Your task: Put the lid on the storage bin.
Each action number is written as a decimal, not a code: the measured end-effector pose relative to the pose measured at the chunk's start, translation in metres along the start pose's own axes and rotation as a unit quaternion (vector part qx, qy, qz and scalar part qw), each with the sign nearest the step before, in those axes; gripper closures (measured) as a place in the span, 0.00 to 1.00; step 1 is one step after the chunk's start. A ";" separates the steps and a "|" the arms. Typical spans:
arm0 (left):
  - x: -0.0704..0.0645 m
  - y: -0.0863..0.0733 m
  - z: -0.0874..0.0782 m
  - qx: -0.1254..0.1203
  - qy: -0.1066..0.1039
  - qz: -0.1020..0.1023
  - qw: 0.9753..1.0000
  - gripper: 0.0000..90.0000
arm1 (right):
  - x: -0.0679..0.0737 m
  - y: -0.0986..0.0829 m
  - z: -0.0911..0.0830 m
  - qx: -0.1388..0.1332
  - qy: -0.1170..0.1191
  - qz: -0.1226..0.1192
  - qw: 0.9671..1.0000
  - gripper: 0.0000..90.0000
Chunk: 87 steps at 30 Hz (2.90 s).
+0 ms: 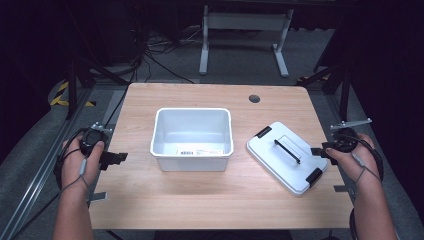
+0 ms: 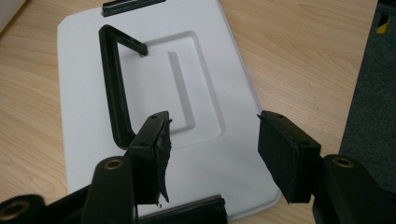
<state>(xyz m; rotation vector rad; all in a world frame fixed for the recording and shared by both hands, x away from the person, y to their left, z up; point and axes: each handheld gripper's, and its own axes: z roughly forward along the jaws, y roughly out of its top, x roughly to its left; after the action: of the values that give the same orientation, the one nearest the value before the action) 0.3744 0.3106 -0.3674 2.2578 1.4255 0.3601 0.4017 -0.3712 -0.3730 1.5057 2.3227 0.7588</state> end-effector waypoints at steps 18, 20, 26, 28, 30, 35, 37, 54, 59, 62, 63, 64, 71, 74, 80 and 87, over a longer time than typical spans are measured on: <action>-0.007 0.005 -0.008 0.003 -0.010 0.015 1.000 0.20 | 0.040 0.033 0.007 0.025 0.031 -0.062 0.997 0.46; -0.008 0.005 -0.008 0.003 -0.010 0.015 1.000 0.20 | 0.048 0.037 0.011 0.033 0.038 -0.073 0.996 0.46; -0.009 0.006 -0.007 0.004 -0.009 0.019 1.000 0.20 | 0.064 0.044 0.027 0.059 0.048 -0.095 0.993 0.46; -0.009 0.006 -0.006 0.006 -0.008 0.022 1.000 0.20 | 0.070 0.045 0.037 0.079 0.053 -0.106 0.990 0.46; -0.009 0.006 -0.006 0.008 -0.009 0.023 1.000 0.20 | 0.073 0.046 0.045 0.091 0.051 -0.113 0.988 0.46; -0.009 0.006 -0.003 0.009 -0.011 0.020 1.000 0.20 | 0.070 0.048 0.062 0.116 0.040 -0.116 0.986 0.54; -0.009 0.006 -0.003 0.008 -0.010 0.020 1.000 0.20 | 0.067 0.049 0.067 0.129 0.032 -0.119 0.984 0.60; -0.008 0.006 -0.002 0.009 -0.008 0.020 1.000 0.20 | 0.059 0.058 0.067 0.155 0.000 -0.131 0.979 0.94; -0.007 0.005 -0.002 0.008 -0.011 0.018 1.000 0.20 | 0.057 0.063 0.058 0.150 0.012 -0.140 0.979 0.94; -0.007 0.005 -0.002 0.008 -0.011 0.017 1.000 0.20 | 0.056 0.069 0.045 0.139 0.017 -0.148 0.979 0.94; -0.007 0.005 -0.002 0.008 -0.011 0.017 1.000 0.20 | 0.057 0.071 0.042 0.135 0.019 -0.146 0.980 0.94; -0.007 0.005 -0.002 0.008 -0.011 0.017 1.000 0.20 | 0.056 0.073 0.036 0.131 0.022 -0.148 0.980 0.94; -0.007 0.006 -0.002 0.008 -0.009 0.019 1.000 0.20 | 0.055 0.087 0.008 0.114 0.037 -0.158 0.980 0.94; -0.007 0.006 -0.003 0.008 -0.010 0.020 1.000 0.20 | 0.055 0.092 -0.001 0.106 0.037 -0.162 0.980 0.94; -0.007 0.005 -0.002 0.009 -0.010 0.018 1.000 0.20 | 0.055 0.098 -0.011 0.101 0.039 -0.167 0.980 0.94; -0.006 0.005 -0.003 0.006 -0.010 0.016 1.000 0.20 | 0.060 0.110 -0.023 0.097 0.040 -0.181 0.978 0.94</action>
<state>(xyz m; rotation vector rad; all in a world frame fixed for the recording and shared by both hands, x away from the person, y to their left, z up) 0.3738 0.3038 -0.3625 2.2903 1.3855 0.3384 0.4492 -0.2878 -0.2894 1.0827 2.6918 0.5186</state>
